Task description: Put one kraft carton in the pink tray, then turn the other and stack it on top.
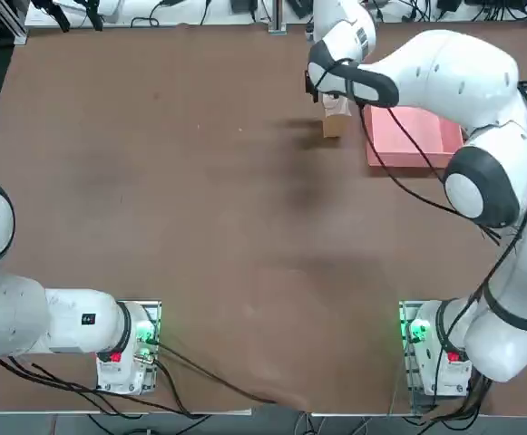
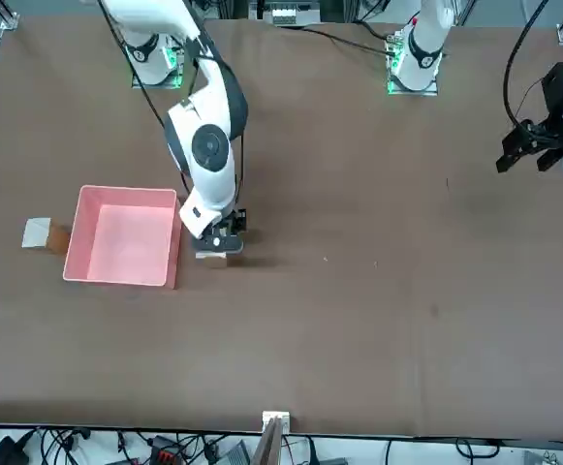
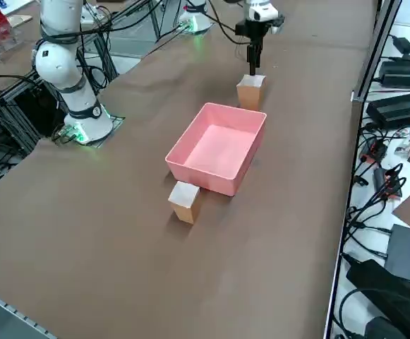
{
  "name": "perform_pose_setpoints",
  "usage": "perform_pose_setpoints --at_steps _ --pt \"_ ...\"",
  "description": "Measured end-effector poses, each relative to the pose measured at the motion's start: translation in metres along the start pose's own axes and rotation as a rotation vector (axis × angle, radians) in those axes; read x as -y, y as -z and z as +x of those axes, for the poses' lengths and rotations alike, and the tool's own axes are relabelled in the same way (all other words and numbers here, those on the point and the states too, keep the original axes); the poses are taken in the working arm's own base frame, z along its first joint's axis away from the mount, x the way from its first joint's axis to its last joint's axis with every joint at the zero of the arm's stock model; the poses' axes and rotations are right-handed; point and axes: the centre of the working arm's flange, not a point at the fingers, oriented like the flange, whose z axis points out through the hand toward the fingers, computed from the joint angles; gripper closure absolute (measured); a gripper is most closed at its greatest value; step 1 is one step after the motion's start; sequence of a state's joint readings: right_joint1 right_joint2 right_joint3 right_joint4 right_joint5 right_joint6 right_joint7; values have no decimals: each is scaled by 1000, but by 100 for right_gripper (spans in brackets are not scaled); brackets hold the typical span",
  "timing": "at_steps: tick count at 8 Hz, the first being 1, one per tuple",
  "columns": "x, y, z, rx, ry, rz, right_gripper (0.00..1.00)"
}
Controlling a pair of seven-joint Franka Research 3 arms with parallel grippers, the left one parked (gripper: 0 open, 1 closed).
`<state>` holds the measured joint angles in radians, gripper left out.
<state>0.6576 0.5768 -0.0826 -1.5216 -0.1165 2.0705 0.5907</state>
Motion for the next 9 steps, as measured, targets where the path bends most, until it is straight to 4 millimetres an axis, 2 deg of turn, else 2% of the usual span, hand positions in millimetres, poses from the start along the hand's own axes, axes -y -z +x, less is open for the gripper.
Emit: perform_pose_setpoints --at_steps 2,3,4,6,8,9 --pt "6 -28 1 1 13 -12 24" --pt "7 -39 0 2 24 -29 36" --pt "8 -45 0 5 31 -40 57" --pt "8 -45 0 3 36 -42 95" --pt "4 -30 6 -10 61 -34 98" --pt "-4 -12 11 -5 85 -24 98"
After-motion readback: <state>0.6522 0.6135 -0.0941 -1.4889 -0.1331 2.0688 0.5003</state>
